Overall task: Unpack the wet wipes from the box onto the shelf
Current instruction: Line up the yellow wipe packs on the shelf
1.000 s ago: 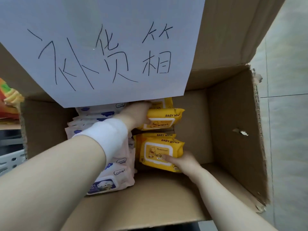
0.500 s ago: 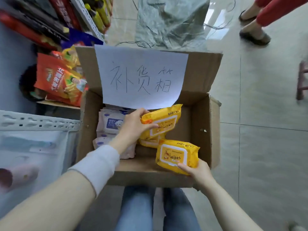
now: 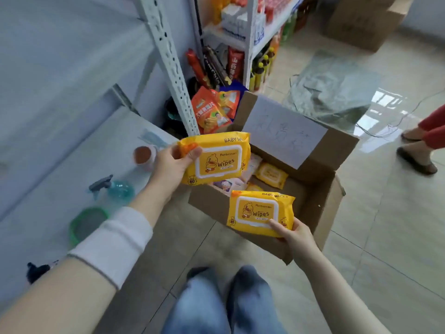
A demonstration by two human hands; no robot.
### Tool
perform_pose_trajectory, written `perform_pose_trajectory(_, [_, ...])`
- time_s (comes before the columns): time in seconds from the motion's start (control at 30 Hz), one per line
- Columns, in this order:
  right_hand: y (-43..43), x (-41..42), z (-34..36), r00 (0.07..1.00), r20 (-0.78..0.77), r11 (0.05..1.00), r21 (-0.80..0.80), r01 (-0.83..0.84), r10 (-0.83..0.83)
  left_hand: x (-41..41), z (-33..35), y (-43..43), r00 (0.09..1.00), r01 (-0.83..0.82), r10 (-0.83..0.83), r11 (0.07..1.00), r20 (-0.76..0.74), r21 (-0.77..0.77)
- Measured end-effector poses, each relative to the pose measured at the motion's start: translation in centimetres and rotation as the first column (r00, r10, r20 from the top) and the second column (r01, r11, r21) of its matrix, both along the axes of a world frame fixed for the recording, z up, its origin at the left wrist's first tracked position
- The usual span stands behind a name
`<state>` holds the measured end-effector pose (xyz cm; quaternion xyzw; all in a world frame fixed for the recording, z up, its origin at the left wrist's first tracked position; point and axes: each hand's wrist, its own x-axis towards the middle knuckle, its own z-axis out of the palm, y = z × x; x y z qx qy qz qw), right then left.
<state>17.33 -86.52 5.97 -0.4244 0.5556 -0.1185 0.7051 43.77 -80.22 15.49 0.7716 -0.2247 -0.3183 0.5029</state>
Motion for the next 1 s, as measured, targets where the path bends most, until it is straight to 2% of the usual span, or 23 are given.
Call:
perform_pose_trajectory(0.13, [3.1,4.6,4.3,0.988,0.055,0.988,-0.07,-0.141,0.145,3.6,6.2,8.1,0.982,-0.159,0.171,0.976,0.075,-0.149])
perform_pose_trajectory(0.33, [11.3,12.7,12.0,0.91,0.219,0.933,-0.153,-0.325,0.353,8.2,12.7,23.5,0.892,-0.359,0.428,0.866,0.145,-0.349])
perform_pose_trajectory(0.47, [18.0,18.5,15.0,0.841,0.362,0.913,-0.086,-0.399,0.402,10.9,16.0,34.6,0.815,-0.466,0.553,0.802,0.172,-0.373])
perform_pose_trajectory(0.67, [24.8,28.1,18.0,0.678,0.401,0.784,-0.225,-0.579,0.616,15.3,18.1,47.5,0.667,-0.602,0.72,0.672,0.192,-0.431])
perform_pose_trajectory(0.83, [27.6,36.2,20.3,0.567,0.438,0.703,-0.261,-0.662,0.697,20.8,18.4,53.7,0.546,-0.698,0.817,0.565,0.182,-0.441])
perform_pose_trajectory(1.0, [29.4,46.3,21.7,0.468,0.438,0.627,-0.357,-0.693,0.767,27.2,17.7,56.5,0.445,-0.782,0.889,0.444,0.106,-0.438])
